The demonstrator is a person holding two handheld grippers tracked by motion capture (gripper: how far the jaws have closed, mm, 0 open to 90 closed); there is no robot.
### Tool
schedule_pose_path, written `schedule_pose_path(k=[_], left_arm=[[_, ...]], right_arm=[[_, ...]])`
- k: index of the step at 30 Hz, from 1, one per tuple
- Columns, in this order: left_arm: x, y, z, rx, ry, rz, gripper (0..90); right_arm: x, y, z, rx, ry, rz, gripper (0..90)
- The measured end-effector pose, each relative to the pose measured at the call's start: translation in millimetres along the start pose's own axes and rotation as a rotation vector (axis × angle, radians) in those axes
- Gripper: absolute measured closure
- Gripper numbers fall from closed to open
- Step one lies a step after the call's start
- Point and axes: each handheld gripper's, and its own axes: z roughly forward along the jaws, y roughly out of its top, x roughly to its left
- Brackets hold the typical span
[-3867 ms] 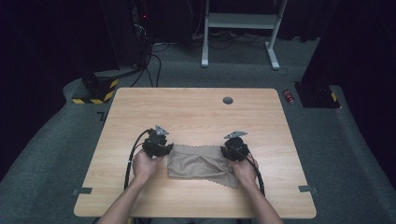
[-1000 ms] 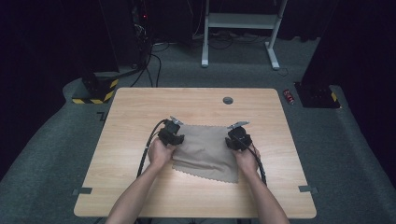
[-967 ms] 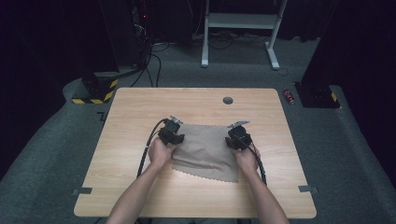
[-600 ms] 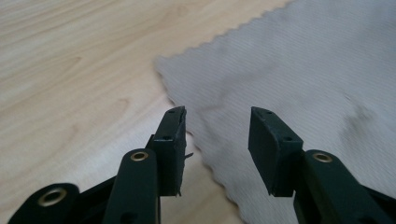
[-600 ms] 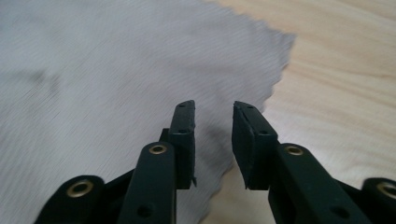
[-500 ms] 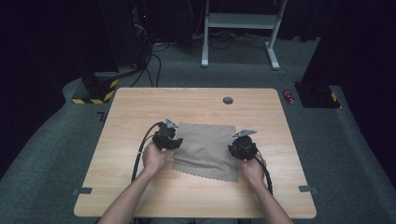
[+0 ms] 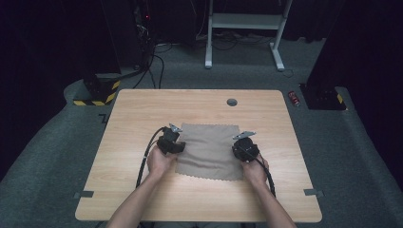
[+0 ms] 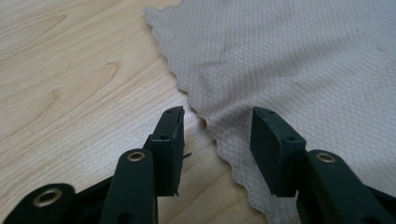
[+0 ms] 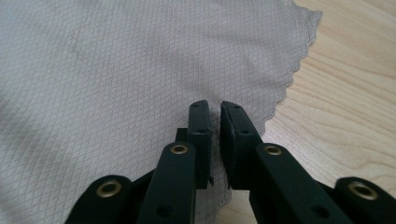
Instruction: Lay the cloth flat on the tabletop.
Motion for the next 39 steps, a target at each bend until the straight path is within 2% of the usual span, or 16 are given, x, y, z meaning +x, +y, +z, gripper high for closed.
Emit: schedule_pose_path(k=[2,6,8,10,13,17,20,23,25,29,33,36,39], left_arm=[[-2.0,-4.7,-11.8,-0.027,-0.033,0.003,54.3],[-10.1,-21.3,-38.4,-0.064,-0.066,0.010,54.0],[-15.1,-30.5,-49.2,-0.067,-0.069,0.040,54.2],[-20.8,-41.1,-56.7,-0.060,-0.096,0.047,55.4],[-28.6,-56.9,-63.2,-0.050,-0.111,0.065,59.0],[-35.5,-69.2,-63.9,-0.039,-0.121,0.070,62.1],[-37.7,-72.0,-61.0,-0.027,-0.113,0.095,63.3],[-38.7,-72.6,-57.3,-0.017,-0.115,0.087,64.1],[-39.0,-72.8,-55.8,-0.014,-0.125,0.080,65.0],[-39.3,-71.6,-55.8,-0.005,-0.152,0.082,73.9],[-41.0,-70.6,-56.7,0.012,-0.178,0.094,87.9],[-42.5,-71.8,-58.9,0.025,-0.195,0.096,89.2],[-43.5,-75.8,-63.8,0.027,-0.216,0.090,89.4]], right_arm=[[2.2,-4.7,-5.7,-0.012,0.022,0.000,79.1],[9.3,-20.1,-26.4,-0.053,0.044,-0.018,78.9],[11.7,-28.8,-36.4,-0.072,0.058,-0.020,79.0],[14.6,-37.5,-44.9,-0.083,0.069,-0.024,79.4],[21.4,-50.8,-55.5,-0.102,0.089,-0.027,79.8],[29.4,-66.2,-61.8,-0.102,0.098,-0.042,79.9],[33.4,-75.8,-63.4,-0.095,0.098,-0.050,79.8],[35.1,-82.6,-63.8,-0.090,0.096,-0.043,79.5],[35.0,-85.2,-63.1,-0.085,0.095,-0.038,79.0],[34.9,-88.5,-62.7,-0.096,0.096,-0.030,78.8],[35.2,-87.6,-62.9,-0.088,0.098,-0.035,81.3],[36.6,-86.7,-63.7,-0.077,0.100,-0.045,88.1],[35.9,-88.3,-64.6,-0.082,0.107,-0.041,89.3]])
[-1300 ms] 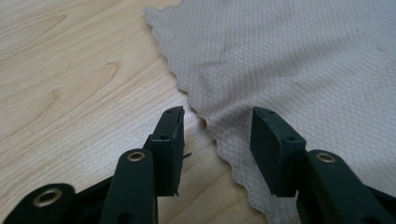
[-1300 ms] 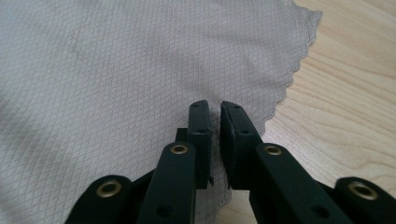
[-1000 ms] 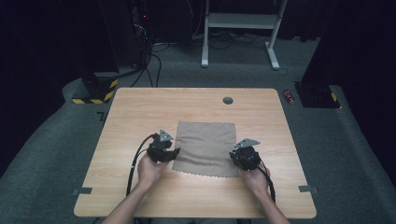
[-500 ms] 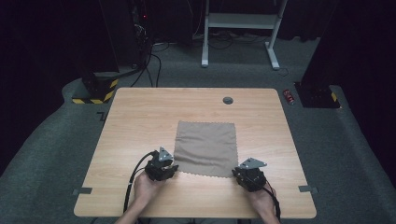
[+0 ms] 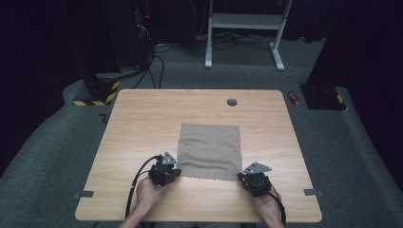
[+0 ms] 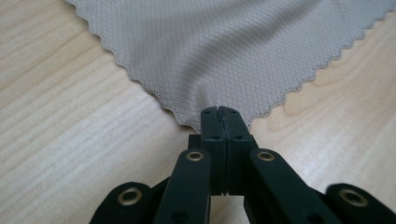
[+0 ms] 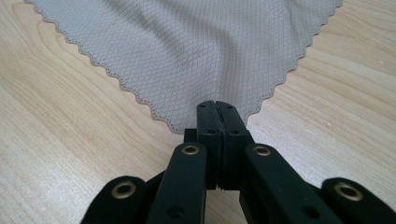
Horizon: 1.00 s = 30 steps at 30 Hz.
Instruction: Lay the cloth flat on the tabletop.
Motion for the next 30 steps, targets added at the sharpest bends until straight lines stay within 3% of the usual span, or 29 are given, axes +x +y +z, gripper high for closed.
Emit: schedule_pose_path(k=[9,15,18,22,24,30], left_arm=[[-10.7,-6.3,-15.8,0.014,-0.029,0.040,89.3],[-19.2,-16.8,-14.5,0.048,-0.041,0.057,89.1],[-20.0,-19.7,-18.5,0.031,-0.043,0.045,88.1],[-15.3,-14.2,-22.5,-0.039,-0.013,0.028,76.0],[-11.8,-7.8,-19.1,-0.073,-0.012,0.012,70.2],[-3.3,9.1,3.2,-0.084,0.061,0.000,57.2]], right_arm=[[5.6,-1.4,-12.1,-0.014,-0.009,-0.041,89.5],[9.7,-7.9,-13.0,0.035,0.014,-0.058,89.2],[11.3,-10.8,-16.6,0.029,0.022,-0.046,85.7],[9.2,-2.6,-21.5,-0.026,0.015,-0.012,82.4],[12.3,5.1,-18.0,-0.046,0.021,-0.018,82.2],[30.5,14.0,7.0,-0.044,0.059,-0.051,79.0]])
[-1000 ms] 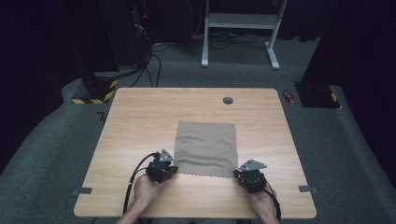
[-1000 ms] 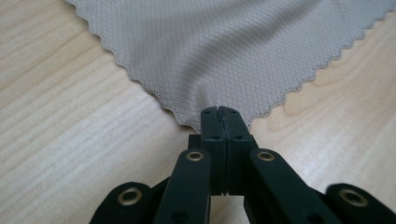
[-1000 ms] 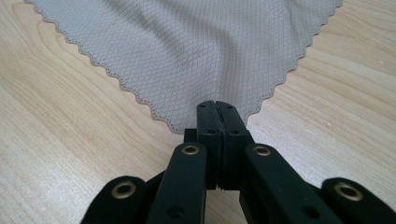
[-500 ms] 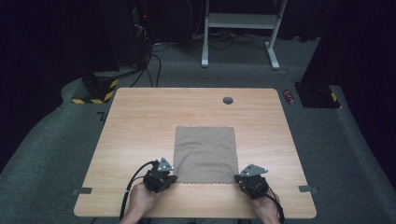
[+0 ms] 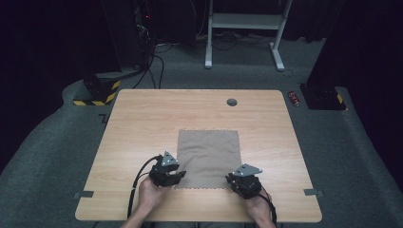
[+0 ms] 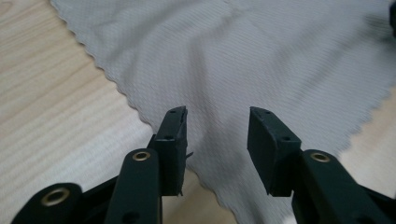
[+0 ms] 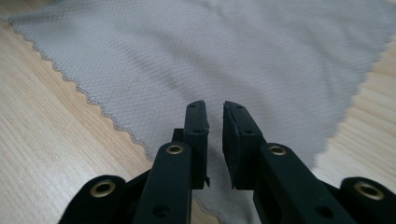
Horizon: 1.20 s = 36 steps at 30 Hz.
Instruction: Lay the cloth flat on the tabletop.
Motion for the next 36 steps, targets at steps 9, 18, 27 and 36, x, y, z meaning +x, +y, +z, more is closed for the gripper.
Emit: schedule_pose_path(k=[9,18,27,36], left_arm=[[16.2,-6.4,9.8,0.009,0.062,-0.036,52.8],[20.3,-9.5,7.4,0.010,0.064,-0.037,46.9],[22.7,-11.6,5.5,0.003,0.063,-0.074,41.6],[33.0,-6.1,2.3,0.007,0.040,-0.117,40.1]], right_arm=[[-5.4,-12.9,0.0,-0.013,-0.009,0.009,70.9],[-6.5,-13.0,-1.1,-0.004,-0.009,0.007,65.9],[-0.9,-14.3,-2.9,-0.025,0.003,0.045,64.9],[22.2,3.5,3.3,-0.060,0.071,0.002,67.2]])
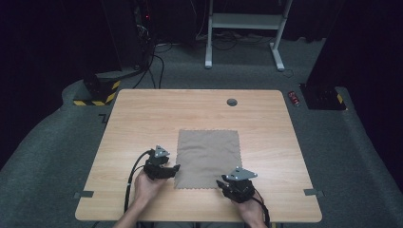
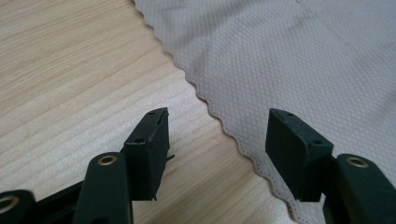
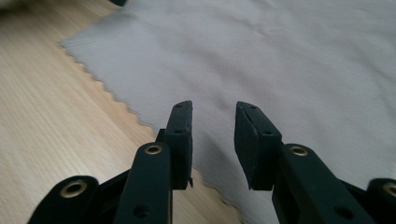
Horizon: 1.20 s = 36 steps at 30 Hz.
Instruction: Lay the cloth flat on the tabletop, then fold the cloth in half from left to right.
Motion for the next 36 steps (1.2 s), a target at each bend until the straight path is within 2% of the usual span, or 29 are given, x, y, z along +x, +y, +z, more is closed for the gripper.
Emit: schedule_pose_path(k=[4,10,11,17,19,20,25,28,30,33,35,36], left_arm=[[5.6,4.6,-0.8,-0.024,-0.023,-0.042,39.9],[14.0,14.5,-0.7,-0.037,0.001,-0.063,39.2],[15.7,15.9,-0.5,-0.033,-0.002,-0.076,39.3],[24.4,23.2,1.4,-0.023,0.008,-0.084,38.9],[27.7,23.6,2.4,-0.031,-0.006,-0.110,39.0],[29.5,23.5,3.5,-0.030,-0.004,-0.112,39.1],[36.6,21.7,9.9,-0.018,0.020,-0.123,39.9],[39.9,21.9,11.0,-0.027,0.026,-0.134,40.4],[41.2,22.4,12.2,-0.031,0.025,-0.148,40.7],[42.2,29.1,14.4,-0.004,0.035,-0.125,40.3],[42.6,34.5,12.7,-0.032,0.033,-0.125,40.7],[43.1,38.2,12.9,-0.022,0.034,-0.119,40.7]], right_arm=[[10.9,4.8,6.2,0.000,0.025,-0.021,67.3],[25.3,10.5,14.9,-0.004,0.060,-0.063,68.0],[26.8,11.3,16.0,-0.003,0.066,-0.060,68.1],[36.7,18.5,23.6,-0.001,0.095,-0.081,68.5],[39.0,18.7,25.3,-0.008,0.100,-0.073,68.6],[40.2,18.7,26.2,-0.009,0.105,-0.068,68.7],[46.6,20.0,30.8,-0.010,0.113,-0.103,69.5],[48.2,19.8,33.6,-0.016,0.125,-0.090,70.1],[51.8,20.4,34.8,-0.008,0.132,-0.103,70.5],[55.9,21.7,35.4,-0.015,0.135,-0.124,71.3],[57.7,22.9,36.8,-0.020,0.141,-0.120,71.6],[58.5,23.5,37.5,-0.021,0.143,-0.119,71.8]])
